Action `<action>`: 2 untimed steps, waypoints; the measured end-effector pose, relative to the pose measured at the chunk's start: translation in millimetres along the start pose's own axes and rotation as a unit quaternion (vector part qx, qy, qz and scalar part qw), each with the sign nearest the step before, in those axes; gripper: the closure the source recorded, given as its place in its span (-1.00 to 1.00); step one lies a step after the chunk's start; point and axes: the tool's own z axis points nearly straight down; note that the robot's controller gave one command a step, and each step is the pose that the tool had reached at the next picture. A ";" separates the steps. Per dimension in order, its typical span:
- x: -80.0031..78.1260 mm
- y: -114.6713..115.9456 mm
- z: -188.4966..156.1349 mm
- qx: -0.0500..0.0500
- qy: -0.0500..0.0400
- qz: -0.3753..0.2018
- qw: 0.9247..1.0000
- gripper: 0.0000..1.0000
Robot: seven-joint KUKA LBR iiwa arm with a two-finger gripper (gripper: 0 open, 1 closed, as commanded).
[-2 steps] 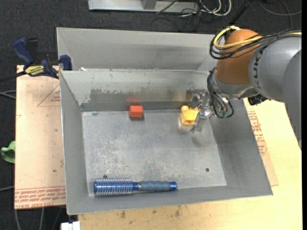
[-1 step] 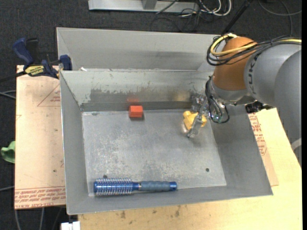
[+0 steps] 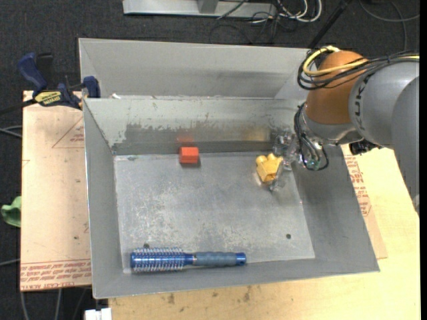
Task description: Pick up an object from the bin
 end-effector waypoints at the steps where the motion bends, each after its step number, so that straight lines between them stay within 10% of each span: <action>1: -3.5 1.1 -4.5 -0.001 -0.006 -0.001 1.000 1.00; 2: -6.3 2.0 -85.9 -0.001 -0.007 -0.001 1.000 1.00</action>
Offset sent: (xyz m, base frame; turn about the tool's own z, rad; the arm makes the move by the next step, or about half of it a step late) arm 0.0000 0.0000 0.0000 0.0000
